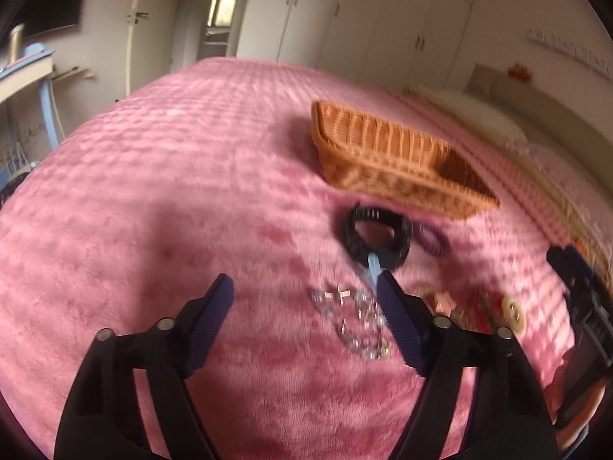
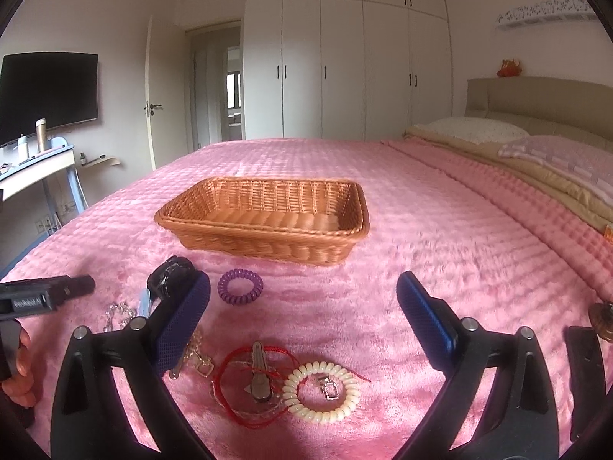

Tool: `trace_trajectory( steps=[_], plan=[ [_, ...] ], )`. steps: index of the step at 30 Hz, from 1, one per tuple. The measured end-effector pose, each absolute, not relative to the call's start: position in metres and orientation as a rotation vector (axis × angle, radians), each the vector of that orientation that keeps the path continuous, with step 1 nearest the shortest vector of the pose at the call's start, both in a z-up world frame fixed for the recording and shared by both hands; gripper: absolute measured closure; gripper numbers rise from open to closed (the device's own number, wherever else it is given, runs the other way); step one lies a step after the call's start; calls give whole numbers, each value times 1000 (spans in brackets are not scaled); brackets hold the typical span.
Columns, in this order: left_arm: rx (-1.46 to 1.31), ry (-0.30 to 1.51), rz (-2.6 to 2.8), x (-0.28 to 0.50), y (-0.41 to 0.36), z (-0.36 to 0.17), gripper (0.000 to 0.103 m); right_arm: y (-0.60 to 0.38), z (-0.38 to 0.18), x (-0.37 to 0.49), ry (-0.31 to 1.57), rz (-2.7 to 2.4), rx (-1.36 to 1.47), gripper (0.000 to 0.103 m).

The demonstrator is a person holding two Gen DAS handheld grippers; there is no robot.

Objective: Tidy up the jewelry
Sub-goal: 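Grasp the crystal bead jewelry with the left tool while the right tool grasps the purple coil hair tie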

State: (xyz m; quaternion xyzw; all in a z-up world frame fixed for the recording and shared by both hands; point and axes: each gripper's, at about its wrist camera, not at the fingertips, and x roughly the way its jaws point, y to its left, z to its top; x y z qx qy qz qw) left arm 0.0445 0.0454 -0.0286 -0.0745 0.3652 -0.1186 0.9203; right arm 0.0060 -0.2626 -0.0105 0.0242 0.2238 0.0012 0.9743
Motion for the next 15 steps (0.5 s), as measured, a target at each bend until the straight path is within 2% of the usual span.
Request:
trace_trajectory(
  steps=[1,3,4,6,7,10,15],
  plan=[
    [-149,763,-253,45,45,-29,32,-263,-12,9,453,15,61,18],
    [-135,796,-278,44,43,-32,33,-261,-16,20,498,40,60,33],
    [-127,814,-287,45,41,-33,35,-258,-17,30,535,49,54,37],
    [-115,847,-311,46,39,-38,42,-253,-19,48,590,70,61,48],
    [-111,860,-320,47,38,-40,47,-252,-19,56,615,84,71,48],
    [-115,887,-335,49,37,-45,47,-243,-22,84,689,115,113,51],
    [-76,900,-307,52,30,-49,49,-228,-39,125,806,139,119,62]
  ],
)
